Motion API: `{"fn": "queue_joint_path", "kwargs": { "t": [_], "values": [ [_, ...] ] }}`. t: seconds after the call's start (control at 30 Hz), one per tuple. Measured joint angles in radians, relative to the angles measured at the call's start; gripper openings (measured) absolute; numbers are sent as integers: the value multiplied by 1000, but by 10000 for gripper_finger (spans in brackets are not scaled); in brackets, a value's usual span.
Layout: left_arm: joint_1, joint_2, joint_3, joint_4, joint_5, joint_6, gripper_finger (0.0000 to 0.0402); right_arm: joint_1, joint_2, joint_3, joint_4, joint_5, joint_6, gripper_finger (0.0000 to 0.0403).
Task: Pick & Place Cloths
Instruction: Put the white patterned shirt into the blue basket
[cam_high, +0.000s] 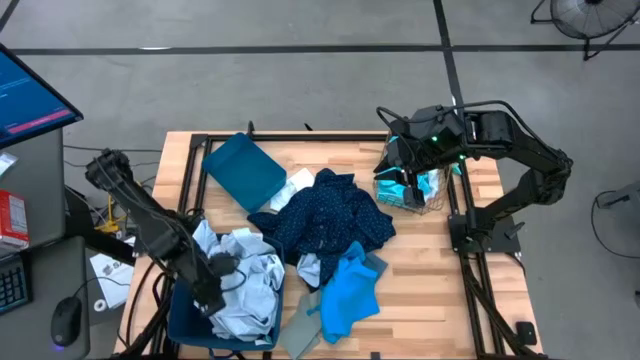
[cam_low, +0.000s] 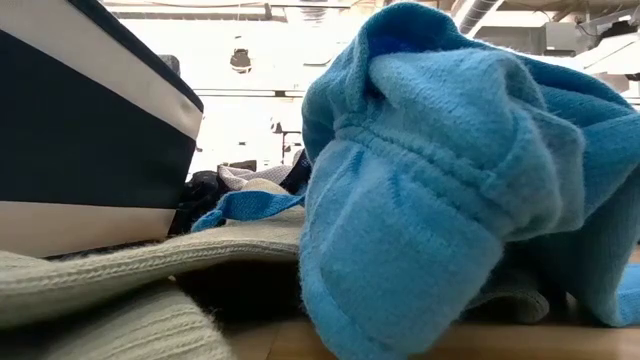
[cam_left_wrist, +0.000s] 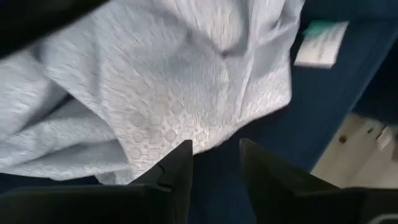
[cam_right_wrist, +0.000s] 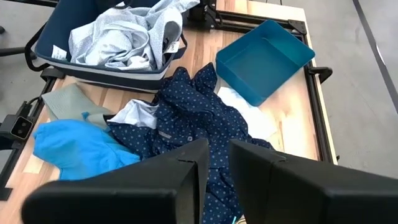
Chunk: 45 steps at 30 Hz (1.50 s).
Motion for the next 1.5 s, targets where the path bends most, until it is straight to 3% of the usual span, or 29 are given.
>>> {"fn": "queue_joint_path", "kwargs": {
  "t": [0.17,0.23,0.37,0.5,0.6,0.67,0.8,0.9,1.03,1.13,1.23,1.37,1.5],
  "values": [
    [47,16,5,91,20,-21,137,-11,0,0,9,0,-25,60],
    [77,-12,16,115,-18,-21,139,-23,0,0,10,0,-29,60],
    [108,-94,58,105,-229,41,103,-46,0,0,11,0,-30,60],
    [134,-176,72,-20,-545,110,19,-59,0,0,11,0,-21,60],
    [169,-212,52,-110,-701,138,12,-58,0,0,5,0,-21,60],
    [196,-216,36,-101,-739,236,17,-58,0,0,1,0,-16,60],
    [254,-208,0,-97,-742,429,39,-57,0,0,-8,0,7,60],
    [311,-193,-55,-94,-717,399,61,-57,0,0,-20,0,19,60],
    [343,-149,-142,19,-448,341,75,-57,0,0,-39,0,37,60],
    [314,-92,-196,175,-315,337,61,-57,0,0,-53,0,39,60],
    [283,-15,-215,283,-336,338,32,-57,0,0,-52,0,39,60],
    [268,113,-234,295,-334,277,4,-57,0,-2,-43,0,39,60],
    [241,234,-263,314,-239,194,3,-57,0,-44,-21,0,42,60]
  ]
}}
